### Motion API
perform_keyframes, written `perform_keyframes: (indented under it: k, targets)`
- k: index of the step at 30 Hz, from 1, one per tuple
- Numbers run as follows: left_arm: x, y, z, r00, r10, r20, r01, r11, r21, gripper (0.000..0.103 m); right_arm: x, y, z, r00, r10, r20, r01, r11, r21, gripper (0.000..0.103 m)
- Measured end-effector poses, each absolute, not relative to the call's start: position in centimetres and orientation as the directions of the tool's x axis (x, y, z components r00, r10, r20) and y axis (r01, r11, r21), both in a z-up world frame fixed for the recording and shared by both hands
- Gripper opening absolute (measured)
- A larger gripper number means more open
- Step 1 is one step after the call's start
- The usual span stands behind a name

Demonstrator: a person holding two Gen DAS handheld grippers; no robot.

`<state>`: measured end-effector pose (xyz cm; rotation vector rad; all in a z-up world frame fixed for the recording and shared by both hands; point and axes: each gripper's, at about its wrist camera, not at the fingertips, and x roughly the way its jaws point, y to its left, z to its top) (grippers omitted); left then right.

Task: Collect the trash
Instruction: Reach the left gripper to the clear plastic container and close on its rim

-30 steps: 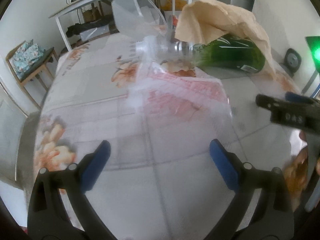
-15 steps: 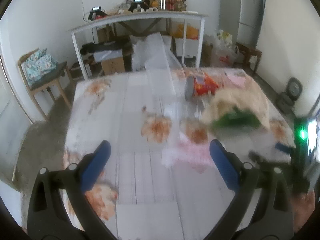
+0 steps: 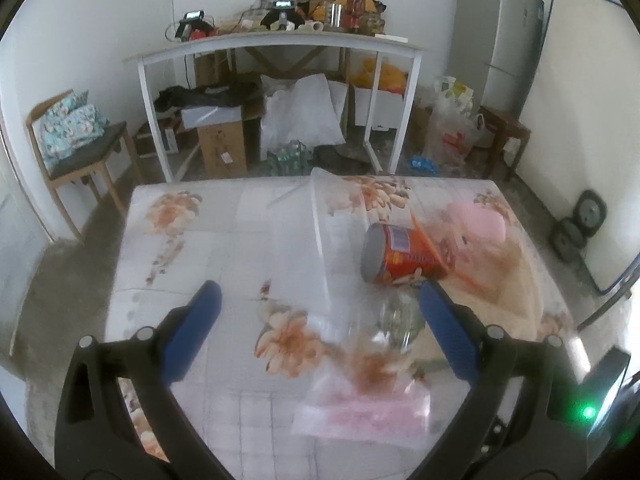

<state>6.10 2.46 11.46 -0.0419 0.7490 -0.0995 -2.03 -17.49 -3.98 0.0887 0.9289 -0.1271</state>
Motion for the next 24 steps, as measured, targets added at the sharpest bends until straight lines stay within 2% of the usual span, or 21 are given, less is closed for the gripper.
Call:
perform_keyframes:
  k: [4, 7, 9, 10, 11, 13, 17, 24]
  targets:
    - [8.1, 2.9, 11.1, 0.720, -0.122, -0.683, 0.060, 0.992, -0.114, 0.095, -2.0, -17.5, -4.0, 0.592, -0.071, -0.803, 0.147, 0.989, 0.021, 0.098]
    - [10.2, 3.2, 10.3, 0.695, -0.189, -0.693, 0.082, 0.979, -0.185, 0.095, -2.0, -17.5, -4.0, 0.592, -0.071, -0.803, 0.147, 0.989, 0.021, 0.098]
    - [11.5, 3.2, 9.6, 0.680, -0.159, -0.716, 0.058, 0.985, -0.164, 0.093, -2.0, -17.4, -4.0, 0.592, -0.071, -0.803, 0.147, 0.989, 0.021, 0.098]
    - [11.7, 3.1, 9.4, 0.677, -0.142, -0.722, 0.053, 0.988, -0.144, 0.083, -2.0, -17.5, -4.0, 0.592, -0.071, -0.803, 0.147, 0.989, 0.021, 0.098]
    - [12.2, 2.8, 9.0, 0.669, -0.107, -0.736, 0.044, 0.994, -0.105, 0.063, -2.0, -17.4, -4.0, 0.592, -0.071, -0.803, 0.147, 0.989, 0.021, 0.098]
    - [12.8, 2.7, 8.4, 0.646, -0.096, -0.758, 0.039, 0.995, -0.093, 0.044, -2.0, -17.5, -4.0, 0.592, -0.071, -0.803, 0.147, 0.989, 0.021, 0.098]
    - [12.7, 2.9, 7.6, 0.638, -0.071, -0.766, 0.034, 0.997, -0.064, 0.037, -2.0, -17.5, -4.0, 0.592, -0.071, -0.803, 0.147, 0.989, 0.021, 0.098]
    - [11.6, 4.6, 7.7, 0.653, -0.129, -0.746, 0.036, 0.990, -0.140, 0.036, -2.0, -17.4, -4.0, 0.592, -0.070, -0.803, 0.147, 0.989, 0.023, 0.098]
